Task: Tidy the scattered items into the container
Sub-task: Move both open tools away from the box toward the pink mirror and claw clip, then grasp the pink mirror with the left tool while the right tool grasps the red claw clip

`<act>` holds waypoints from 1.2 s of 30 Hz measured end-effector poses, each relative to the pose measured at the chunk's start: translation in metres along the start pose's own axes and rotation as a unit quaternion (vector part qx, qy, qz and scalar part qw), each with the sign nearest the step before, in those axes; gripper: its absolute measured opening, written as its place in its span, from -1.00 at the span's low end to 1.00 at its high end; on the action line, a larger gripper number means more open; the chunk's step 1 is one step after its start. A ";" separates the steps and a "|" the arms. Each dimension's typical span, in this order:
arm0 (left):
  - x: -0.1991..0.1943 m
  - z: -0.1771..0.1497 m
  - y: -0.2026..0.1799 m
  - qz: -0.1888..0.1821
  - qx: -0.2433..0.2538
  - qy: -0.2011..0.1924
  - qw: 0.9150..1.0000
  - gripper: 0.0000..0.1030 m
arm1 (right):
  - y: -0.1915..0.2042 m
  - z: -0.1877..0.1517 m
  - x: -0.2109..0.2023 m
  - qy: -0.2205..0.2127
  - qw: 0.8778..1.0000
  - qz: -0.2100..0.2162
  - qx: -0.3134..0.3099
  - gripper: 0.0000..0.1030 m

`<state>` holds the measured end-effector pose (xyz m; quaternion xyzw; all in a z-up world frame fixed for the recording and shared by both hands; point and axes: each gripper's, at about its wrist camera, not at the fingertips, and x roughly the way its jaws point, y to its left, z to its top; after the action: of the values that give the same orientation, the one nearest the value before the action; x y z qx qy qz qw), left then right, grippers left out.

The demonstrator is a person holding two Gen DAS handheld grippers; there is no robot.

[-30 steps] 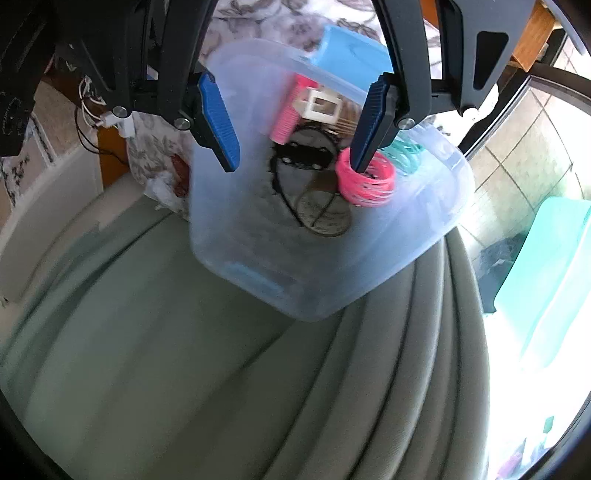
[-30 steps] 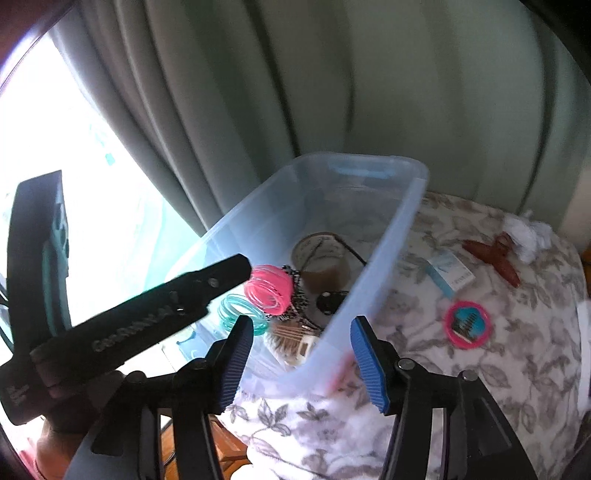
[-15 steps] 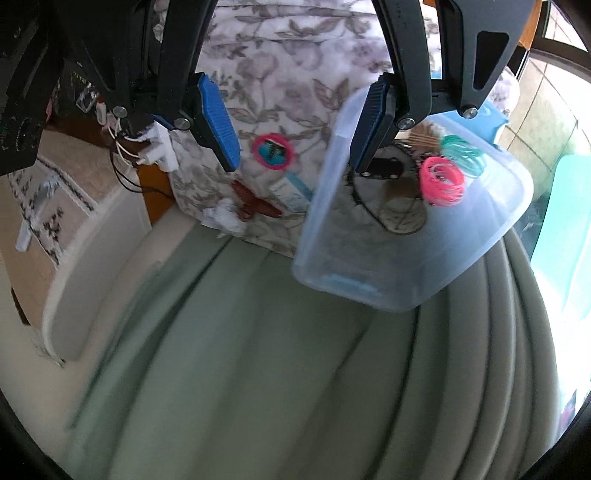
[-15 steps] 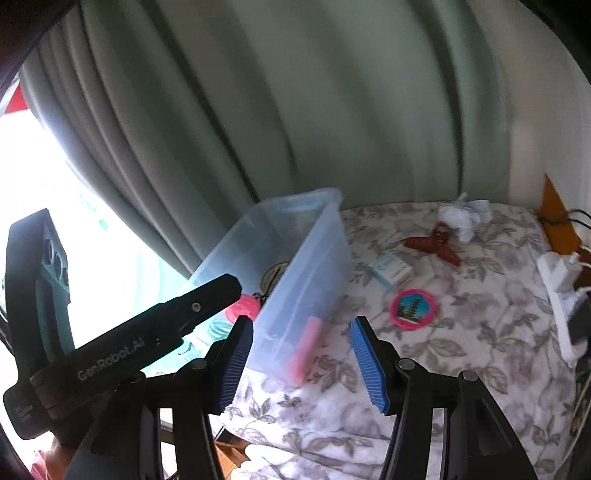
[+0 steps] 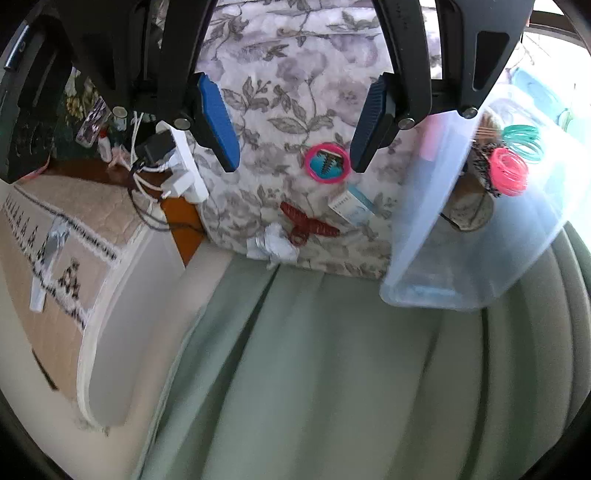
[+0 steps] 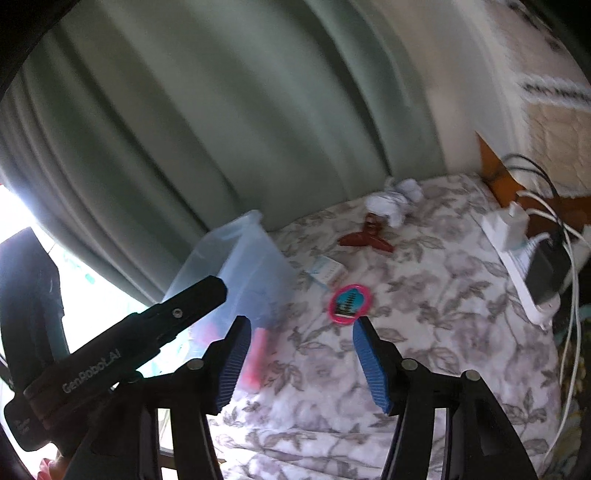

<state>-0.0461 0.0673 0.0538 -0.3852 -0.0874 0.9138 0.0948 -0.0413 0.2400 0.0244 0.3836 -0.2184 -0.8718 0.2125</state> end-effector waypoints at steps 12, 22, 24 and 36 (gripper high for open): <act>0.085 -0.014 0.010 0.039 -0.006 0.052 0.998 0.23 | -0.080 0.009 0.042 0.041 0.995 -0.048 0.082 0.25; 0.167 -0.035 0.014 0.030 0.021 0.114 0.993 0.23 | -0.103 0.010 0.088 0.095 0.990 -0.058 0.082 0.26; 0.180 -0.038 0.017 0.038 0.021 0.121 0.992 0.23 | -0.108 0.009 0.095 0.101 0.990 -0.060 0.081 0.28; 0.226 -0.035 0.029 0.065 0.034 0.134 0.988 0.30 | -0.129 0.021 0.135 0.122 0.986 -0.078 0.078 0.32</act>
<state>-0.1789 0.0966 -0.1323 -0.5060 -0.0181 0.8603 0.0592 -0.1664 0.2767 -0.1109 0.5183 -0.2275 -0.8127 0.1385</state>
